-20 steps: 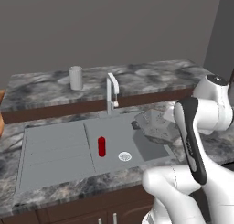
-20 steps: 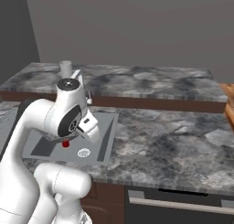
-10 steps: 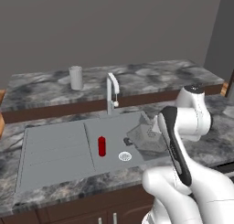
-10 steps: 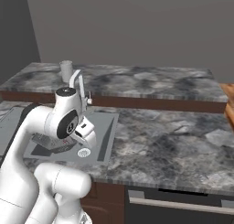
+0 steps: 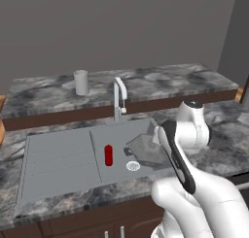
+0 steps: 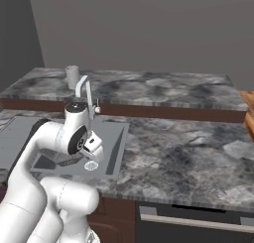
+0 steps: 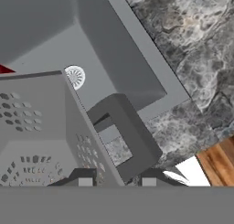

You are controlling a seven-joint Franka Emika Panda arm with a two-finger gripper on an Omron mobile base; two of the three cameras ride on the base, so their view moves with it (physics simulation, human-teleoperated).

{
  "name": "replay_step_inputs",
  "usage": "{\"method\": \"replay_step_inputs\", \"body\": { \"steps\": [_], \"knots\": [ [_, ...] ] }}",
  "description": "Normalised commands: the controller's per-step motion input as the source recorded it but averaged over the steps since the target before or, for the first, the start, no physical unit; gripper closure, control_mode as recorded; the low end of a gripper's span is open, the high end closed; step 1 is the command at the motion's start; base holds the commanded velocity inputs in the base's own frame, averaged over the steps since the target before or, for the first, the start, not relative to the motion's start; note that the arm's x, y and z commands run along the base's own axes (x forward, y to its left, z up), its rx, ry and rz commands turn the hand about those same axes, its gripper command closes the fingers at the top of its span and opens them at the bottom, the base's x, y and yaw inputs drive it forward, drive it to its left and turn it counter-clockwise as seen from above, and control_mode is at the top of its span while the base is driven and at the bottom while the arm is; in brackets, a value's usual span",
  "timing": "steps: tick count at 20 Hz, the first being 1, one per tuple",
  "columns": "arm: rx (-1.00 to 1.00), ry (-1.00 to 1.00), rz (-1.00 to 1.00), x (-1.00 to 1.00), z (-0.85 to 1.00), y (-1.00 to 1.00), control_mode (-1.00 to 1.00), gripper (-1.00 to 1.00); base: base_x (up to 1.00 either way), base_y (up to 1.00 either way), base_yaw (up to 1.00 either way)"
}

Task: Pick the glass cup and colander and place them in the sink. Then turn on the water.

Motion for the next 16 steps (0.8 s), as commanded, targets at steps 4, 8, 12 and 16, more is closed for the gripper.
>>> {"method": "replay_step_inputs", "body": {
  "steps": [4, 8, 12, 16],
  "knots": [
    [0.03, -0.11, 0.0, 0.5, -0.26, 0.0, -1.0, 1.0, 0.0, 0.0, 0.0],
    [0.0, -0.02, 0.0, 0.55, -0.17, 0.0, -1.0, 1.0, 0.0, 0.0, 0.0],
    [-0.04, 0.08, 0.0, 0.47, -0.2, 0.0, -1.0, 1.0, 0.0, 0.0, 0.0],
    [-0.03, 0.15, 0.0, 0.41, -0.19, 0.0, -1.0, 1.0, 0.0, 0.0, 0.0]
  ]
}}
